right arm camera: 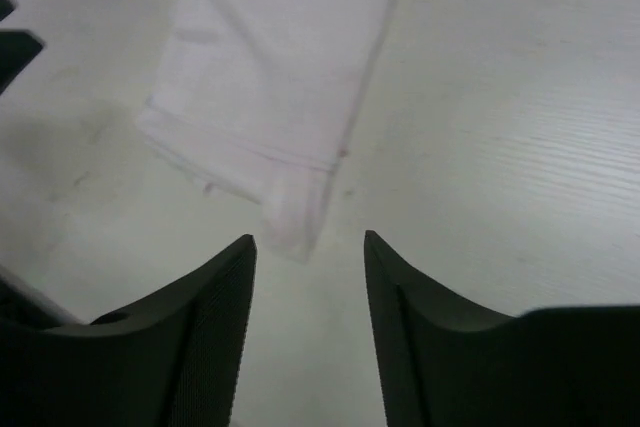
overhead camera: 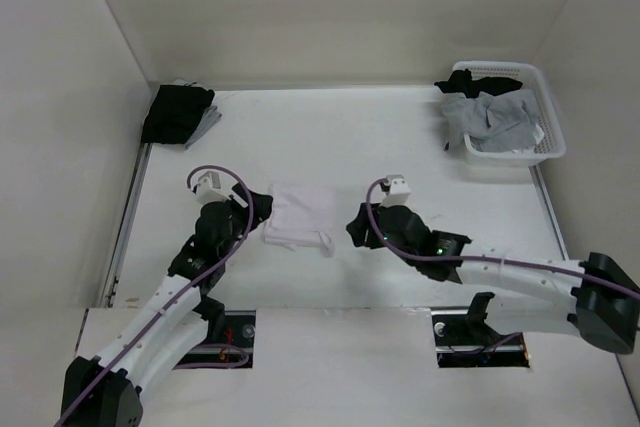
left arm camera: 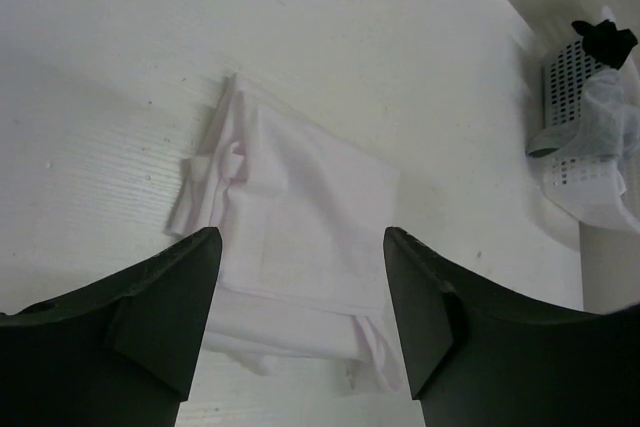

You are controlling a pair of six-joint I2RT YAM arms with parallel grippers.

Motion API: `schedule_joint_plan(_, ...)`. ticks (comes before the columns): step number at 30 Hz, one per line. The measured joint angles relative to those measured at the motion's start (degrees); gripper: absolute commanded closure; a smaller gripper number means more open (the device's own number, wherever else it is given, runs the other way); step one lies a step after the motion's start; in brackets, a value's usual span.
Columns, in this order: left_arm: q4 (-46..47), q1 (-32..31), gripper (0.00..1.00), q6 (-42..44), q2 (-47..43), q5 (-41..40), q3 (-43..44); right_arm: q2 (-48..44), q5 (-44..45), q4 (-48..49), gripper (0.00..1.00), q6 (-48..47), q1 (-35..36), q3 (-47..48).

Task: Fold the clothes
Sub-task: Fold the tank top

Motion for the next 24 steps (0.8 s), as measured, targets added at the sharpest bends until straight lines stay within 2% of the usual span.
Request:
schedule_joint_plan(3, -0.9, 0.6, 0.29, 0.2, -0.5, 0.0, -1.4, -6.8, 3.3, 0.0, 0.26, -0.1, -3.1, -6.0)
schedule_joint_plan(6, -2.3, 1.6, 0.25, 0.3, -2.3, -0.1, -2.7, -11.8, 5.0, 0.3, 0.21, 0.1, -7.5, -9.9)
schedule_joint_plan(10, -4.3, 3.1, 0.25, 0.7, -3.2, -0.6, -2.9, -13.5, 5.4, 2.1, 0.14, 0.5, -11.8, -12.7)
schedule_joint_plan(16, -7.3, 6.2, 0.24, 1.2, -2.9, -1.0, -2.8, -13.6, 4.7, 6.0, 0.14, 0.5, -15.2, -15.9)
schedule_joint_plan(20, -7.7, 7.1, 0.27, 1.3, -2.9, -1.2, -2.8, -14.2, 3.4, 8.0, 0.14, 0.6, -17.5, -17.1)
schedule_joint_plan(24, -7.6, 7.1, 0.24, 1.8, -1.1, -1.2, -2.7, -14.1, 2.0, 10.1, 0.14, 0.6, -18.3, -17.2)
